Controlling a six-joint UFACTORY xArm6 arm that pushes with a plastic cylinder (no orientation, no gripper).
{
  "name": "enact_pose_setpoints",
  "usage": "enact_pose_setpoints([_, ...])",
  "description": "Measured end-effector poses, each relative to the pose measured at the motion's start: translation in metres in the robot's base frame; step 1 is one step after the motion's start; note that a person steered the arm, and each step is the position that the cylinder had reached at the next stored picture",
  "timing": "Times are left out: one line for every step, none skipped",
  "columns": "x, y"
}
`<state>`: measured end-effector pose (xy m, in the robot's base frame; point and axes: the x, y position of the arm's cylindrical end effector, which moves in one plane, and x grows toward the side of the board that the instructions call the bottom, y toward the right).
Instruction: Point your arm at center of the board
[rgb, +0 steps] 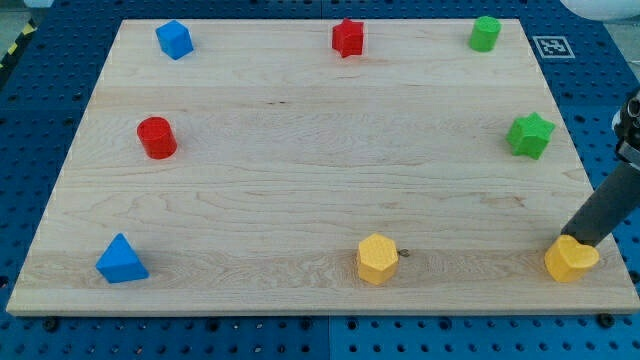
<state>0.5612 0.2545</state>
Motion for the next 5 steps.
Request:
enact_pose_setpoints([0.0, 0.0])
enact_pose_setpoints([-0.008, -0.016])
enact_pose_setpoints([-0.026, -0.03])
enact_pose_setpoints([-0.041, -0.054])
enact_pose_setpoints([-0.06, -0.077])
